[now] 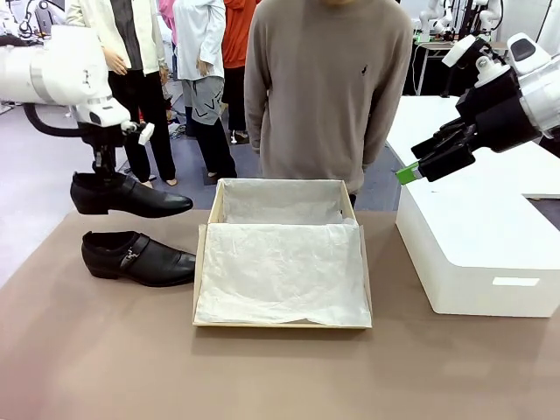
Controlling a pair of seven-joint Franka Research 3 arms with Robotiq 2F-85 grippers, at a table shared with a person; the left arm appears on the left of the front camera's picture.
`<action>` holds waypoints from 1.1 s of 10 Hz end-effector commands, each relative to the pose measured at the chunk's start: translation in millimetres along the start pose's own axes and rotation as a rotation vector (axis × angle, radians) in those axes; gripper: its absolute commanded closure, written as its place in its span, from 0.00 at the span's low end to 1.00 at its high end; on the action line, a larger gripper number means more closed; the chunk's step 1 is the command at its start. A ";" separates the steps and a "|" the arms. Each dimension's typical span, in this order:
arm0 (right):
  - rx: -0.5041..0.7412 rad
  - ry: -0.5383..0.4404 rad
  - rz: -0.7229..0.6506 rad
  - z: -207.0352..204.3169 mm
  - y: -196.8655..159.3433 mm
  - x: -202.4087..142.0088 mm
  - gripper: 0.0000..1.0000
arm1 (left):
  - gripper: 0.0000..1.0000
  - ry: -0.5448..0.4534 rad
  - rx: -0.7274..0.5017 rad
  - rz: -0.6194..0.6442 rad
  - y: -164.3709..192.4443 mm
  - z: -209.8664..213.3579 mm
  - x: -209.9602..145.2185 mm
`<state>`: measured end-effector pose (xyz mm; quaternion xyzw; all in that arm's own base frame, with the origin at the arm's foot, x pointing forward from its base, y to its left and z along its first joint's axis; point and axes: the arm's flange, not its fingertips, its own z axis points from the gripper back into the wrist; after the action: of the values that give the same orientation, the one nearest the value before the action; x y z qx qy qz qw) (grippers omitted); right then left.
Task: Pack the shoes into the box.
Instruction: Place one shoe of the Shoes into the Shoes Box.
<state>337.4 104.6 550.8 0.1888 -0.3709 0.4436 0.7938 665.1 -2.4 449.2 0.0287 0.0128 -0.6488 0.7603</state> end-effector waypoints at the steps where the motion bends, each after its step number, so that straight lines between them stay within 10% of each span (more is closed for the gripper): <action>1: 0.012 -0.013 0.004 -1.0 -1.2 0.1 0.00 | 1.00 0.046 0.000 -0.007 4.4 38.3 1.5; 11: 0.012 -0.013 0.004 -1.0 -1.2 0.1 0.00 | 1.00 -0.108 0.048 -0.073 -68.0 100.7 91.6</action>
<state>337.5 104.5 550.8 0.1887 -0.3708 0.4435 0.7939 621.1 -114.7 549.0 0.0151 -0.0353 -0.6729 0.7387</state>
